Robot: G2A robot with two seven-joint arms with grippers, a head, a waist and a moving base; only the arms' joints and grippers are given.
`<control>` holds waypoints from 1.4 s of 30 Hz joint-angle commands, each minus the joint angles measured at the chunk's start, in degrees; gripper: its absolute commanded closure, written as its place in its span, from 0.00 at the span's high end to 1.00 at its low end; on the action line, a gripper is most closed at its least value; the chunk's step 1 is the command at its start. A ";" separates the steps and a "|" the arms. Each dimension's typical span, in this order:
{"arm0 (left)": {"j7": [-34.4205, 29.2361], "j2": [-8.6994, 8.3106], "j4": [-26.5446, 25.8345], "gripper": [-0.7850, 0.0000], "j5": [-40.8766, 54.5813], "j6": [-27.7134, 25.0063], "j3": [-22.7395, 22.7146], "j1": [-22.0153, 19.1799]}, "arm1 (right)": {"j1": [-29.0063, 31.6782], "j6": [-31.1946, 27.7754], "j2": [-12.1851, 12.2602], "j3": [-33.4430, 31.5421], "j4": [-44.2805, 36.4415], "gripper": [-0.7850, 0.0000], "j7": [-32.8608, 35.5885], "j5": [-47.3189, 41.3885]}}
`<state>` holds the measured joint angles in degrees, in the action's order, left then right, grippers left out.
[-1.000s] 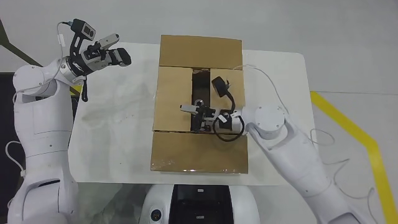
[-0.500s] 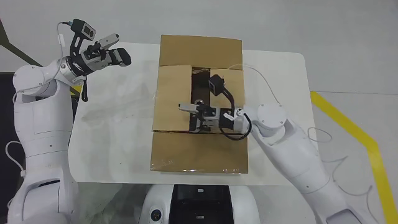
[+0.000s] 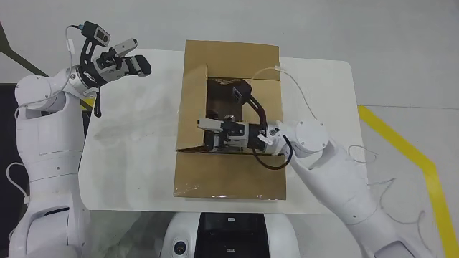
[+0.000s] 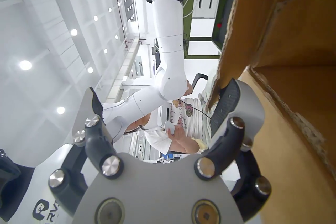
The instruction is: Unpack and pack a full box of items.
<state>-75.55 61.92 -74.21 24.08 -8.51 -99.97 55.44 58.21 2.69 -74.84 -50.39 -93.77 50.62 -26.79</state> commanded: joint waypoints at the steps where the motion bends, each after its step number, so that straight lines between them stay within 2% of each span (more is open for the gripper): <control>1: 0.55 -0.31 -2.16 1.00 0.71 0.46 -0.88 0.65 | -1.23 -1.23 -0.63 1.78 1.01 1.00 -0.99 -0.26; 11: -0.95 -1.60 -7.65 1.00 6.84 3.29 -4.29 1.25 | -6.74 -4.13 -3.98 9.51 6.04 1.00 -5.05 -0.90; 24: -2.11 -2.24 -7.30 1.00 8.81 5.19 0.47 0.83 | -12.70 -5.29 -9.14 17.93 12.51 1.00 -9.04 -1.32; 28: -1.50 -2.51 -5.07 1.00 6.26 6.11 2.32 1.08 | -13.64 -5.60 -10.24 18.82 13.95 1.00 -9.28 -1.32; 35: -2.21 -3.37 -1.50 1.00 2.31 6.18 2.94 1.70 | -13.13 -4.92 -10.41 17.20 13.94 1.00 -9.36 -0.07; 42: -2.39 -4.30 0.37 1.00 -0.41 5.85 2.44 2.64 | -9.71 -3.18 -8.66 11.73 10.42 1.00 -9.67 2.01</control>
<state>-77.99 57.73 -74.23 23.82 -2.62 -97.60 57.84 47.73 -0.79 -83.89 -37.48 -82.42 40.98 -25.28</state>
